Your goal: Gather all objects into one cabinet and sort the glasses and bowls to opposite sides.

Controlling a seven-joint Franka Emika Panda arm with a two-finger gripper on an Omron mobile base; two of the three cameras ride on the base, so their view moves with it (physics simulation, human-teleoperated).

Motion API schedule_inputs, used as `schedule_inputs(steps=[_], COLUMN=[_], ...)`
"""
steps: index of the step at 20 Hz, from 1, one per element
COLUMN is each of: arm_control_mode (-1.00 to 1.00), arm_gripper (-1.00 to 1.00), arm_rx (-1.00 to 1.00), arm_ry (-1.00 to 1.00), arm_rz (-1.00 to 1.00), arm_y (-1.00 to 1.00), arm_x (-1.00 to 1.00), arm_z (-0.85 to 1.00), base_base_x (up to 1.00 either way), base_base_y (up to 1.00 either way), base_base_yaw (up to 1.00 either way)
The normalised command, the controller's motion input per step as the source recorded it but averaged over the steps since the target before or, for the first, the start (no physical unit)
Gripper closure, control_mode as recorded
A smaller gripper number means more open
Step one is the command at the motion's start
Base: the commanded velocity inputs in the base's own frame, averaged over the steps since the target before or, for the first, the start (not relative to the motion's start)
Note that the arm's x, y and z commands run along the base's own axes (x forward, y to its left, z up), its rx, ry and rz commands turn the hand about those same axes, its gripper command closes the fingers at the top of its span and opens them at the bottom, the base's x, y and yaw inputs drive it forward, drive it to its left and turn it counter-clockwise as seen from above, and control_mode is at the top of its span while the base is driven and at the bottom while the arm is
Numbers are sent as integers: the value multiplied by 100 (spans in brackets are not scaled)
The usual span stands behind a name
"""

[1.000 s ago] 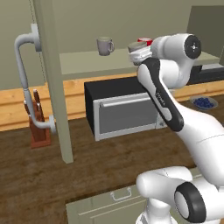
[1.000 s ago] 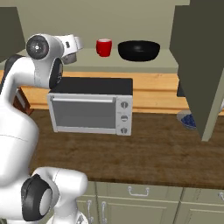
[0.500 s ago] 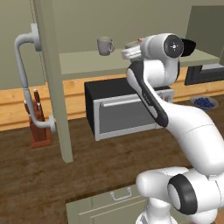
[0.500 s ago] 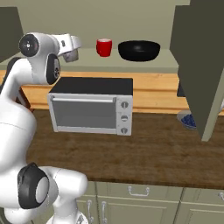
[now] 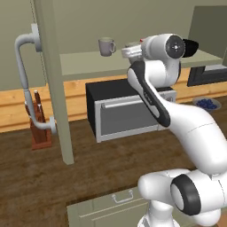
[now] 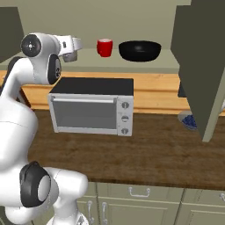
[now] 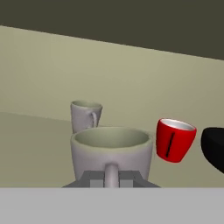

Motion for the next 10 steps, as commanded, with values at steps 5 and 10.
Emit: schedule_inputs(steps=[5,10], arm_control_mode=[-100,-100], arm_gripper=[100,100], arm_rx=[9,1], arm_ry=[-4,-1], arm_rz=[0,0], arm_y=[0,0], arm_x=[2,0], arm_z=[0,0], base_base_x=[0,0], base_base_y=[0,0], base_base_yaw=[0,0])
